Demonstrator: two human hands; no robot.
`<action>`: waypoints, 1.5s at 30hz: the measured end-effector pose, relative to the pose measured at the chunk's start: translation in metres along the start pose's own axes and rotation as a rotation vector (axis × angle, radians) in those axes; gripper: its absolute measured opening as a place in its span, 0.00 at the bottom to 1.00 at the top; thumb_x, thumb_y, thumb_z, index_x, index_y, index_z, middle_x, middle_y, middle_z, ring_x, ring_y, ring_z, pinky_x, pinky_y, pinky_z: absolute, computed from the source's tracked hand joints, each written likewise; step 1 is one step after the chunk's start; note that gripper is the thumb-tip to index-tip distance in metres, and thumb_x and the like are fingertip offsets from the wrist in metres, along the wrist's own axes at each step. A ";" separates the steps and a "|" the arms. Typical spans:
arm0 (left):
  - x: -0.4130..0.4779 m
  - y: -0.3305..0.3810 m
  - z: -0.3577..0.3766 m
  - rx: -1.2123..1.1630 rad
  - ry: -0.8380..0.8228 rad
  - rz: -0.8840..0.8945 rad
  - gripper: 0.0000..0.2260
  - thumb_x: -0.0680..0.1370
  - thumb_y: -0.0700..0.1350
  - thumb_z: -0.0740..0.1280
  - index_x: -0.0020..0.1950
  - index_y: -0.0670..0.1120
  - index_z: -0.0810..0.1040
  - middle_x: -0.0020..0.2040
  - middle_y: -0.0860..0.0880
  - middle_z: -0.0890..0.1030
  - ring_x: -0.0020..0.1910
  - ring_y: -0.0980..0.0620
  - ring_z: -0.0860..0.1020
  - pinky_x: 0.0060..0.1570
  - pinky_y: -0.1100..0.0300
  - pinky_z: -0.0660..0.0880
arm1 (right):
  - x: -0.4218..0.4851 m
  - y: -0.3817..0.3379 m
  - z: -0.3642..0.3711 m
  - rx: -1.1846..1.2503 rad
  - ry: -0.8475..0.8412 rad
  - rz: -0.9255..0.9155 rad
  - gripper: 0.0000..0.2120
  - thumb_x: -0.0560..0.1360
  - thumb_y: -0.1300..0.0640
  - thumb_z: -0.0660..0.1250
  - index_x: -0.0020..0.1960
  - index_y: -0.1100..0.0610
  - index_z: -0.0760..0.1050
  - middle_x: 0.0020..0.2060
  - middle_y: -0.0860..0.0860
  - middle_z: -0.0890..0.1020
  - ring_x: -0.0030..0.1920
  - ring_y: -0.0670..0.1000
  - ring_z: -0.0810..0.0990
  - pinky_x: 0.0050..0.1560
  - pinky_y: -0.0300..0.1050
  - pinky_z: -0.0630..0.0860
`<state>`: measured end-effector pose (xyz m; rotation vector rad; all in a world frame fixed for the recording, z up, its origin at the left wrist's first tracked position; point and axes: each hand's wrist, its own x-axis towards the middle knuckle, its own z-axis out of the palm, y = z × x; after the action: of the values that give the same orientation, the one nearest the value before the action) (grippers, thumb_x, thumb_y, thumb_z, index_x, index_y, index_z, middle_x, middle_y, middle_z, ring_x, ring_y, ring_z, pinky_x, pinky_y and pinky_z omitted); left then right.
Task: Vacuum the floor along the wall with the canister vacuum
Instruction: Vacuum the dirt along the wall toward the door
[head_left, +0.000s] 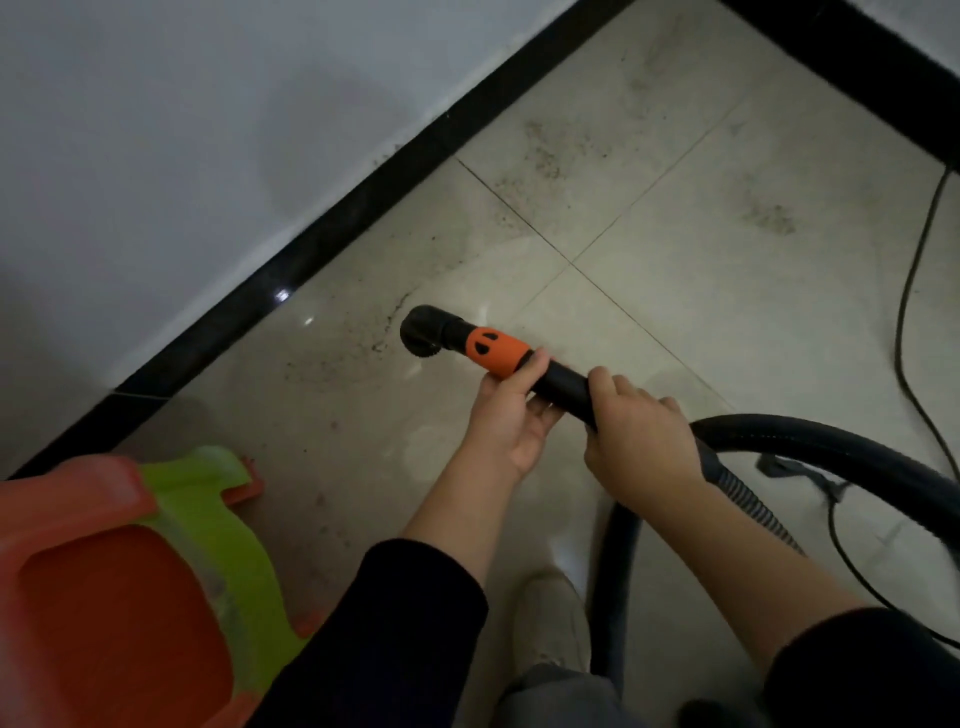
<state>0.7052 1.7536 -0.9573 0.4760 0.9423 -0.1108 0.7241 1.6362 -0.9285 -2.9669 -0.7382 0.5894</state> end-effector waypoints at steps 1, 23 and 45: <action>0.006 0.004 -0.002 0.007 0.003 0.012 0.20 0.78 0.38 0.67 0.69 0.39 0.68 0.51 0.42 0.78 0.53 0.42 0.80 0.50 0.49 0.81 | 0.008 -0.001 0.004 0.001 0.013 -0.008 0.11 0.77 0.58 0.62 0.58 0.54 0.64 0.51 0.50 0.76 0.50 0.55 0.78 0.45 0.48 0.63; 0.060 0.026 -0.071 -0.083 -0.028 0.206 0.20 0.75 0.46 0.72 0.64 0.43 0.74 0.54 0.45 0.81 0.52 0.49 0.81 0.43 0.59 0.80 | 0.063 -0.053 0.035 -0.129 0.034 -0.135 0.12 0.77 0.57 0.62 0.51 0.51 0.58 0.41 0.49 0.71 0.40 0.54 0.75 0.41 0.47 0.67; 0.032 0.022 -0.102 -0.101 0.141 0.177 0.14 0.73 0.43 0.73 0.57 0.44 0.76 0.52 0.44 0.82 0.46 0.49 0.82 0.34 0.61 0.80 | 0.049 -0.059 0.061 -0.065 0.012 -0.215 0.11 0.74 0.59 0.63 0.50 0.50 0.61 0.38 0.48 0.72 0.37 0.53 0.73 0.36 0.44 0.64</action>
<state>0.6537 1.8212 -1.0258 0.4754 1.0336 0.1313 0.7149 1.7073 -0.9955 -2.8901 -1.0772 0.5432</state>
